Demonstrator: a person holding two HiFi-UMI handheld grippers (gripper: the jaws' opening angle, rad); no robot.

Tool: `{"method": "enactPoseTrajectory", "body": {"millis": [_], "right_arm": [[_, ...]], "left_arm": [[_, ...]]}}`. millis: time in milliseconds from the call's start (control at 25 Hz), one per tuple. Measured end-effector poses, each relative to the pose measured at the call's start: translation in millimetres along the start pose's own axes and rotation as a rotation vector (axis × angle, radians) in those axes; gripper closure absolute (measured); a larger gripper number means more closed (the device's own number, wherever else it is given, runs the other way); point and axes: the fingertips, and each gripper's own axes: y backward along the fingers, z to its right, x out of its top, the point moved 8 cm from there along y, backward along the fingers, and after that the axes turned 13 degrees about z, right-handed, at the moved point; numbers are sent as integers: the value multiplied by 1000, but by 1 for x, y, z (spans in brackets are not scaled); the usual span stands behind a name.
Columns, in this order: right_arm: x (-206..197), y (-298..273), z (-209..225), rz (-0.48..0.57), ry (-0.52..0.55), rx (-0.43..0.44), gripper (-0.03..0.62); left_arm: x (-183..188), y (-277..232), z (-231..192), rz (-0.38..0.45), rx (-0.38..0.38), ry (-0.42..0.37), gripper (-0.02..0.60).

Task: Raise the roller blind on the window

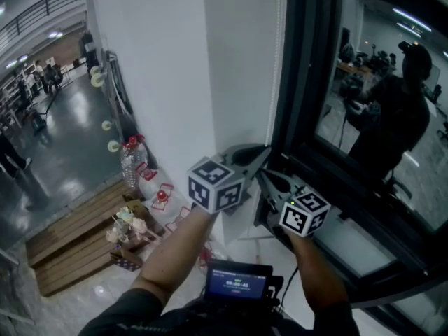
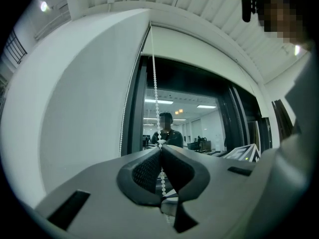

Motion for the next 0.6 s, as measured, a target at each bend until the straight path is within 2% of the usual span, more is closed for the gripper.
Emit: {"method": "enactPoseTrajectory", "body": {"millis": [480,600], "right_arm": [[-32,13,-1,-101,-26,-4,592],[-28,16,-8,-147,57,16,589]], "left_arm": [[-38,21,8,-39,32,7,578],[-35,21,8,-29,29,-8,578]]}}
